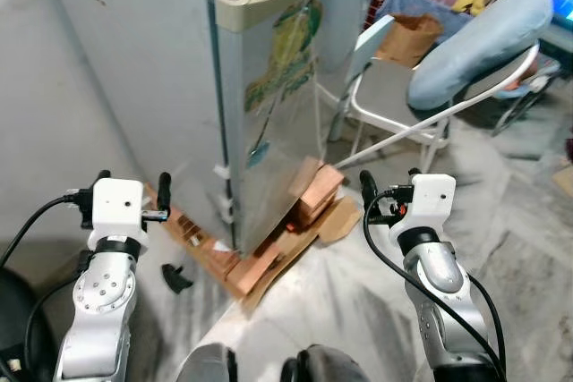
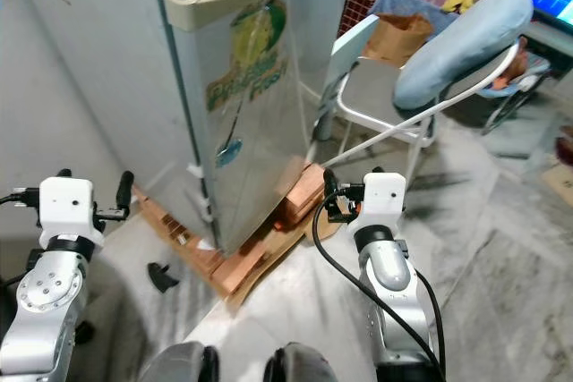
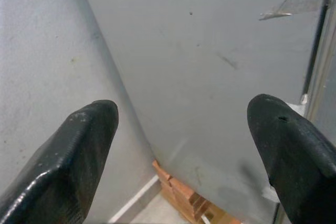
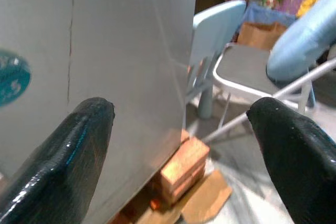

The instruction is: Restocking fridge

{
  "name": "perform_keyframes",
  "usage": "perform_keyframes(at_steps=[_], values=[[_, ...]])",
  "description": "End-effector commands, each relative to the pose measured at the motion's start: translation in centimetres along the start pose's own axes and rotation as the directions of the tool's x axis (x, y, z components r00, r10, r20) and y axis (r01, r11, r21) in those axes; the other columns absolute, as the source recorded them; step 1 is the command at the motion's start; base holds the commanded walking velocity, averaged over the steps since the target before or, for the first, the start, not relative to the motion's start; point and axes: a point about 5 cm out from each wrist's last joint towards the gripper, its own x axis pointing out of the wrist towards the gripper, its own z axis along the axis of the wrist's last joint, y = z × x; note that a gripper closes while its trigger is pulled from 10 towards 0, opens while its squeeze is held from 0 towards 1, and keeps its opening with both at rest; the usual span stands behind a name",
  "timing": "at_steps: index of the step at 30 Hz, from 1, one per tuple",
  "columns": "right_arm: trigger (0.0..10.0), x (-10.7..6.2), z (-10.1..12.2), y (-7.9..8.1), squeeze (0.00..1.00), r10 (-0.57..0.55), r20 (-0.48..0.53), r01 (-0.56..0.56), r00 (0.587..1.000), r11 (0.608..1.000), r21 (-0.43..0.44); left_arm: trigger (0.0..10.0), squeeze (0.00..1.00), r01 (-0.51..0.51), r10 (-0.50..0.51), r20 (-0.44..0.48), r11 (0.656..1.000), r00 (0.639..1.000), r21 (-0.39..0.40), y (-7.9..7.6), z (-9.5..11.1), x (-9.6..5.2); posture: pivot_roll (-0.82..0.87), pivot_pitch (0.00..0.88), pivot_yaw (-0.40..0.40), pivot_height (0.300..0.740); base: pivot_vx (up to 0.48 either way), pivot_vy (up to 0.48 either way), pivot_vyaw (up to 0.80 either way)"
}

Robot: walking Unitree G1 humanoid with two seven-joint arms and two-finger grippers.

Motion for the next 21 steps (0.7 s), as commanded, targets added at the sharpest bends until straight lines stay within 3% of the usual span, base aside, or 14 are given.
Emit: perform_keyframes(at_steps=[1,15,21], values=[[10.0,0.08,0.32,-0.45,0.0,-0.016,0.008,0.016,1.0,1.0,-0.002,10.0,0.0,0.007,-0.007,0.006,1.0,1.0,0.002,0.14,0.09,-0.11,0.06,0.086,-0.077,0.74,0.0,0.0,-0.8],[10.0,-0.24,0.27,-0.45,0.0,-0.018,0.002,0.018,1.0,1.0,-0.007,10.0,0.0,0.022,-0.022,0.009,1.0,1.0,-0.018,0.17,0.08,-0.21,0.06,0.095,-0.073,0.74,0.0,0.0,-0.79],[10.0,-0.44,0.24,-0.41,0.0,-0.02,0.002,0.02,1.0,1.0,-0.007,10.0,0.0,0.016,-0.016,0.003,1.0,1.0,-0.019,0.41,0.02,-0.14,0.06,0.101,-0.069,0.74,0.0,0.086,0.0]])
